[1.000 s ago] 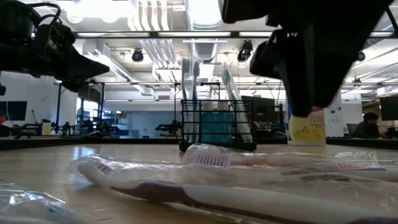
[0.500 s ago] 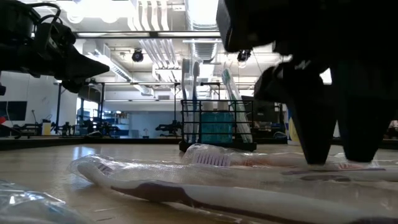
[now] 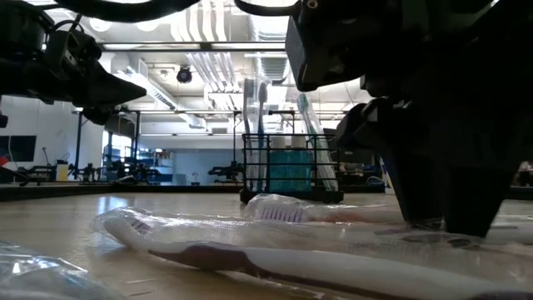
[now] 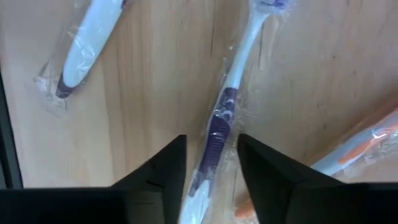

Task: Pick & Place toothbrushing station
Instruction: Put the right purple toothbrush into the wire organizer

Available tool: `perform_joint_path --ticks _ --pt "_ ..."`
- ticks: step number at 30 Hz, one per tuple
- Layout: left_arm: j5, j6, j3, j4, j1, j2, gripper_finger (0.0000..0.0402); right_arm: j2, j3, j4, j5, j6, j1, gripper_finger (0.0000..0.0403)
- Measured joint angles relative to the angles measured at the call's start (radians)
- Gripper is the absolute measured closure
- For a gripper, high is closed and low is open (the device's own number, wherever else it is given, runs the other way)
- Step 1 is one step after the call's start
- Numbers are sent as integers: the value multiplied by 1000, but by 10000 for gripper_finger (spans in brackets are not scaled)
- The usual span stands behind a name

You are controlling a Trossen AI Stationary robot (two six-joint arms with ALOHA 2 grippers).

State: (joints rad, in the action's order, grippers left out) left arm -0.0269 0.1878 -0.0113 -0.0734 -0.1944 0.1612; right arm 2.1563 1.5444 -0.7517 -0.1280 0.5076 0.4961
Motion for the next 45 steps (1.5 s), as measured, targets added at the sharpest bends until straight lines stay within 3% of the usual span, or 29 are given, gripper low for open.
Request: perform_joint_path --ticks 8,14,22,27,34,39,45 --pt "0 5 0 2 0 0 390 0 -1 3 1 -3 0 382" --pt "2 6 0 2 1 0 390 -40 -8 -11 79 -15 3 385" --pt "7 6 0 1 1 0 390 -201 -49 39 228 -100 1 388" --pt "7 6 0 1 0 0 390 -390 -187 295 262 -192 -12 389" --pt "10 6 0 4 0 0 390 -665 -565 793 262 -252 -84 389" --pt "14 -6 0 3 1 0 390 -786 -795 1052 259 -328 -161 389" --pt "167 -42 -1 -40 0 0 390 -851 -967 1329 99 -374 -300 390"
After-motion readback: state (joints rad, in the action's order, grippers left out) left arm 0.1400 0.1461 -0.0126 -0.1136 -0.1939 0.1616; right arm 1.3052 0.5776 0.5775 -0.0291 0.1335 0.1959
